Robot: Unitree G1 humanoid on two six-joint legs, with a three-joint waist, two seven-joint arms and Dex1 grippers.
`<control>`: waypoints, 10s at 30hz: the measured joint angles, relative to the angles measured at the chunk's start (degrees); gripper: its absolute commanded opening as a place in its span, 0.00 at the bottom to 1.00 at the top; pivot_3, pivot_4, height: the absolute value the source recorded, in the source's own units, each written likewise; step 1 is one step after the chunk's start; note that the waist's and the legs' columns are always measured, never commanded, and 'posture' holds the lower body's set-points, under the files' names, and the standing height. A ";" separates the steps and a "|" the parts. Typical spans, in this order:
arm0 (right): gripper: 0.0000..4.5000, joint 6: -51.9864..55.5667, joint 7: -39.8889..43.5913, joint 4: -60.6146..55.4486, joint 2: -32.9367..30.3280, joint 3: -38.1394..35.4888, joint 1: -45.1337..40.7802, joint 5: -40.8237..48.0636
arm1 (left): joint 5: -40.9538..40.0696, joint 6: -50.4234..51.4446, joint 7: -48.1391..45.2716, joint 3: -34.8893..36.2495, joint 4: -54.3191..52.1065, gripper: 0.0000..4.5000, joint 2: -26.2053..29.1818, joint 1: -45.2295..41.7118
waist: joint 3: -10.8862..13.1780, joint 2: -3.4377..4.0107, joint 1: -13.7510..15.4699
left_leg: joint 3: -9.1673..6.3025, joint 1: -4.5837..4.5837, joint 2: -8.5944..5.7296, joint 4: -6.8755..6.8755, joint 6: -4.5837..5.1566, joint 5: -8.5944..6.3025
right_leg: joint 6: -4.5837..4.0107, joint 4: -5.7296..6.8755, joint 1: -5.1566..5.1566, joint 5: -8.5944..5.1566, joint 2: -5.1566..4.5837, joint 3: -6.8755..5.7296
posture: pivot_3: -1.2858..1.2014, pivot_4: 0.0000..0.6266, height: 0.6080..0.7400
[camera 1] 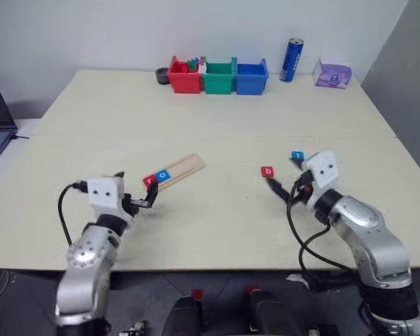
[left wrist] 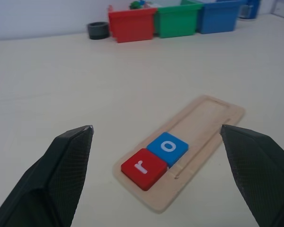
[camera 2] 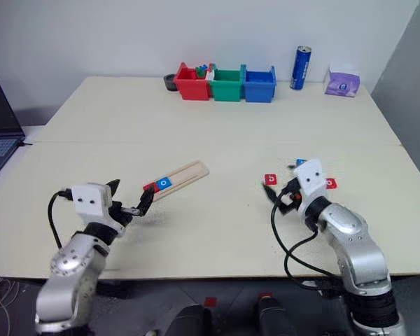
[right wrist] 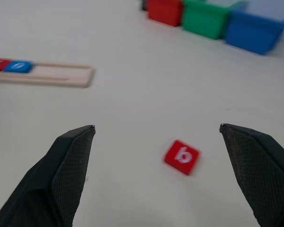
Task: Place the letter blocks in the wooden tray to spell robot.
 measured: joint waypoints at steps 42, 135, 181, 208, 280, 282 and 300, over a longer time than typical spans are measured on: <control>1.00 8.38 9.48 3.42 -6.49 1.89 -9.63 11.35 | 13.28 -27.34 -45.33 -12.54 77.26 1.00 13.76 -41.23 | 0.02 -0.04 -0.03 | -0.83 -0.43 -0.02 0.14 0.05 -0.02 | -0.22 0.23 -0.13 0.05 -0.02 -0.87 | 0.52 0.24 1.00; 1.00 0.27 14.43 -2.84 -9.86 1.23 -4.66 13.18 | 17.94 -43.80 -63.42 -25.67 73.71 0.75 4.26 -43.50 | -0.30 0.47 0.94 | -1.35 0.43 -0.19 0.22 0.35 0.18 | -0.12 0.29 0.94 -0.11 -0.05 -1.21 | 0.52 0.24 1.00; 1.00 5.19 5.30 -1.55 -6.92 -1.31 -4.91 15.55 | 7.07 -13.96 -60.55 -17.79 35.85 0.99 13.77 -37.46 | -0.08 0.19 0.03 | -1.42 -0.54 -0.04 0.06 0.35 0.17 | -0.35 0.27 0.01 -0.27 0.01 -1.26 | 0.52 0.24 1.00; 1.00 15.63 -32.04 17.00 18.54 -0.79 -13.30 -4.78 | 1.32 3.84 -24.26 -14.49 0.97 0.99 3.51 -13.28 | -0.09 0.20 -0.02 | -1.37 -0.48 -0.05 0.03 0.32 0.19 | -0.57 0.30 0.01 -0.15 -0.04 -1.16 | 0.52 0.24 1.00; 0.99 4.02 18.77 -0.62 -20.14 -4.72 6.66 9.92 | -5.31 7.22 -29.33 -23.84 -5.22 1.00 5.11 -8.85 | -0.06 0.21 0.08 | -1.33 -0.46 -0.06 0.00 0.34 0.17 | -0.38 0.10 0.09 -0.30 0.03 -1.20 | 0.52 0.24 1.00; 0.99 -3.06 22.47 2.03 -20.08 -1.79 7.42 7.85 | -5.33 6.91 -29.69 -24.20 -5.22 1.00 5.04 -8.89 | -0.04 0.24 -0.22 | -1.26 -0.40 -0.05 0.03 0.34 0.17 | -0.38 0.19 0.09 -0.30 0.03 -1.10 | 0.52 0.24 1.00; 0.99 -17.71 31.37 20.95 -16.03 8.29 -4.75 0.13 | -1.57 -2.99 -40.34 -28.38 -2.30 1.00 10.07 -9.42 | -0.03 0.24 0.11 | -1.30 -0.32 -0.06 0.07 0.33 0.18 | -0.40 0.27 0.13 -0.29 0.02 -1.15 | 0.52 0.24 1.00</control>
